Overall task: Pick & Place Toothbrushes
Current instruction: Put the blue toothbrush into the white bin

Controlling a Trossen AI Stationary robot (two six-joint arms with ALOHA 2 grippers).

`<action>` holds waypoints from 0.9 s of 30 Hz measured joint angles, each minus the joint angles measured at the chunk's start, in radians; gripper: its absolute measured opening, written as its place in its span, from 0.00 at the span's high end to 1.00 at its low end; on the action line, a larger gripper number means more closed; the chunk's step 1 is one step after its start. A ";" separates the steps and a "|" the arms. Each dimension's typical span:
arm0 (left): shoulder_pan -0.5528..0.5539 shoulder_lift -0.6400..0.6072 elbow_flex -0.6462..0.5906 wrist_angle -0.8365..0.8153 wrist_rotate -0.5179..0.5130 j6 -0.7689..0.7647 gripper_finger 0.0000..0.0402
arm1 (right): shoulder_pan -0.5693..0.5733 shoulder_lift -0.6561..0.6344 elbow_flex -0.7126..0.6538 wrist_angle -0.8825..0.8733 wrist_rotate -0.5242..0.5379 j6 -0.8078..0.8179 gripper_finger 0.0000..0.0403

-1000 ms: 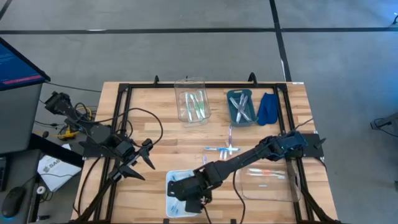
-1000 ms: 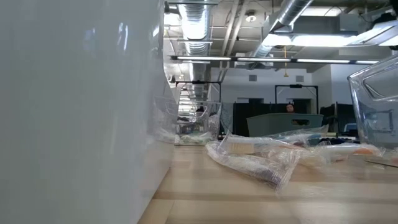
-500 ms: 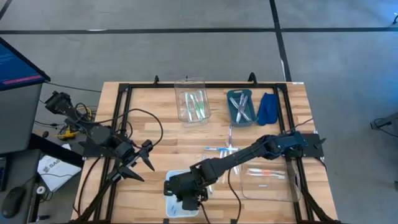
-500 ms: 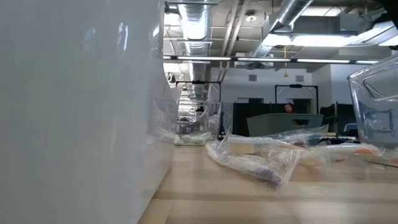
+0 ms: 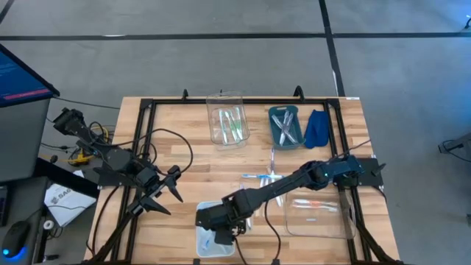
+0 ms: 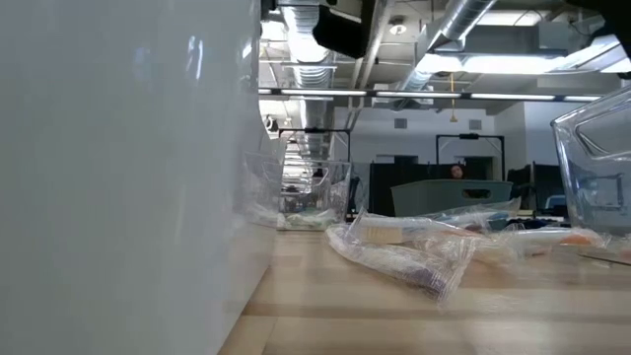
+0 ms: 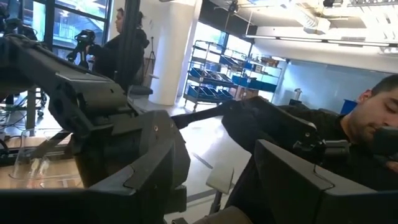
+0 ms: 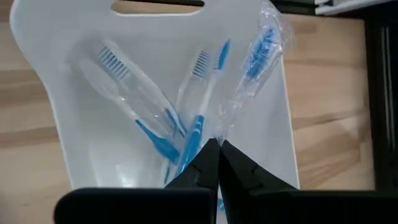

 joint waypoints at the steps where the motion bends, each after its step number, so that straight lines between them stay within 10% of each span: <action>1: 0.000 0.000 0.000 0.000 0.000 0.000 0.46 | -0.002 0.000 0.000 -0.009 0.000 0.008 1.00; 27: 0.000 0.000 0.000 0.001 0.000 -0.002 0.46 | -0.019 0.000 0.000 -0.045 -0.001 0.132 1.00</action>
